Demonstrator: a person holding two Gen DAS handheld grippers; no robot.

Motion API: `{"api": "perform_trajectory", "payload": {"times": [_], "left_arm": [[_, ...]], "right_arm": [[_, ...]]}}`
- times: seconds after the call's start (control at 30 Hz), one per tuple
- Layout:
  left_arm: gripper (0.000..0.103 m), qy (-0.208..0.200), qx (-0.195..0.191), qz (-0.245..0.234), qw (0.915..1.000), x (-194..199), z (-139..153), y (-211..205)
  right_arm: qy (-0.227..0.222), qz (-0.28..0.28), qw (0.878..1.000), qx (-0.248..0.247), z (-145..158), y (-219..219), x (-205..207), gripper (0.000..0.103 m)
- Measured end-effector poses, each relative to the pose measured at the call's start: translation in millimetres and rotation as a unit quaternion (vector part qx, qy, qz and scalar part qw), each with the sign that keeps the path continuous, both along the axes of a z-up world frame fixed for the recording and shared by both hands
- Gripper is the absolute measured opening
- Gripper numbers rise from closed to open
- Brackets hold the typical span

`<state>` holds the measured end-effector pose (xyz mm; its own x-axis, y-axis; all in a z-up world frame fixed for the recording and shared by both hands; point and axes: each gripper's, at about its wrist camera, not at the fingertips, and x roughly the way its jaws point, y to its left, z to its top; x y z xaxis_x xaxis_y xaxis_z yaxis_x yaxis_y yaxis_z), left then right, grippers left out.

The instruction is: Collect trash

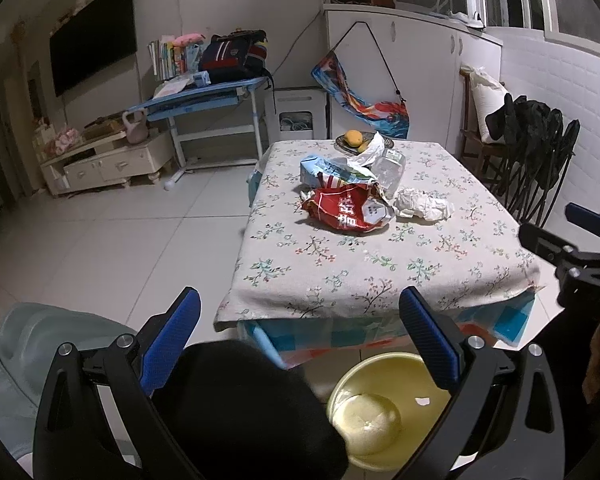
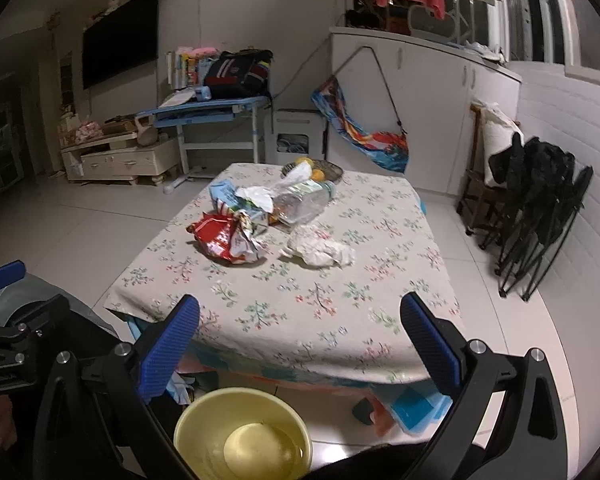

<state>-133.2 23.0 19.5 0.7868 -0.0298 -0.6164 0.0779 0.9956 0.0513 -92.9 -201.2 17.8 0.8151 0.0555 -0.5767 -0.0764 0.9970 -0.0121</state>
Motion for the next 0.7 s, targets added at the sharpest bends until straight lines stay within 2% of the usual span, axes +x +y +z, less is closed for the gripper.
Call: {"api": "perform_trajectory", "payload": {"times": [0.33,0.7], "left_arm": [[0.096,0.032,-0.031,0.002,0.999,53.5,-12.5,0.4],[0.096,0.069,-0.048,-0.008,0.9964,126.0,-34.4,-9.9]], "right_arm": [[0.022,0.015,1.0,0.007,-10.5,-8.5,49.9,0.096],[0.064,0.024,0.997,0.02,-30.3,-16.6,103.8,0.096]]}}
